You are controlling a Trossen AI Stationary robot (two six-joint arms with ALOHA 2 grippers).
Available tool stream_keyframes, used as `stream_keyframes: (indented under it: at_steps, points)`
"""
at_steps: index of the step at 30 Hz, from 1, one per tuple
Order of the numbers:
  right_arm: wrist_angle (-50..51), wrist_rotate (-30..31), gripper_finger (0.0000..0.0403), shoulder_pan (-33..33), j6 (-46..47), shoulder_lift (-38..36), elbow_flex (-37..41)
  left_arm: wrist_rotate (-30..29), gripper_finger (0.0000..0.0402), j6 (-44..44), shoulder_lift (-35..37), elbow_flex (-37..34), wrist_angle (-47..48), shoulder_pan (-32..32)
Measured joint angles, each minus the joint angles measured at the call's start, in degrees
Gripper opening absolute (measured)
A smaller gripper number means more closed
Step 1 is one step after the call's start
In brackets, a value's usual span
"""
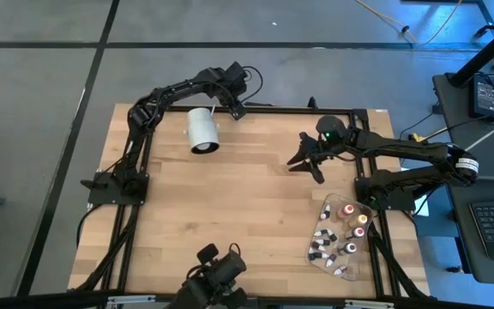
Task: Pick & Place food coloring
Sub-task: Put the large blue food coloring bottle into the transparent bin
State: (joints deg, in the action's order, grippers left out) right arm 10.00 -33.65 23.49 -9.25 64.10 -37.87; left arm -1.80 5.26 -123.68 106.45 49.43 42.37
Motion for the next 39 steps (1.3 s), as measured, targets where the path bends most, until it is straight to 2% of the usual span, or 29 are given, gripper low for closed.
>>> stream_keyframes:
  at_steps: [6,13,15,19,24,27,34,39]
  points:
    - [1.58,0.0,0.0117,0.0,-0.01,0.0,0.0,0.66,0.0131,0.0,0.0,0.0,0.05,-0.27]
    - [1.44,0.0,0.0117,0.0,-0.01,0.0,0.0,15.6,0.0114,1.77,0.47,2.32,3.88,-3.75]
    - [1.44,0.0,0.0117,0.0,-0.01,0.0,0.0,17.55,0.0114,4.77,0.52,2.47,5.44,-6.19]
    - [1.42,0.02,0.0117,0.0,-0.01,0.0,0.0,15.15,0.0121,10.24,0.5,2.47,9.19,-13.45]
    - [1.42,0.2,0.0117,0.0,-0.09,0.0,0.0,10.34,0.0124,11.74,0.48,2.47,8.6,-24.21]
    - [1.48,1.14,0.0117,0.02,0.02,0.0,0.0,9.68,0.0121,11.89,0.48,2.47,8.48,-29.63]
    - [1.83,1.18,0.0117,0.0,0.09,0.0,0.0,7.44,0.0127,10.97,0.37,2.47,8.46,-38.28]
    - [1.84,1.16,0.0117,0.0,0.16,0.0,0.0,5.89,0.0128,10.54,0.37,2.47,8.46,-41.37]
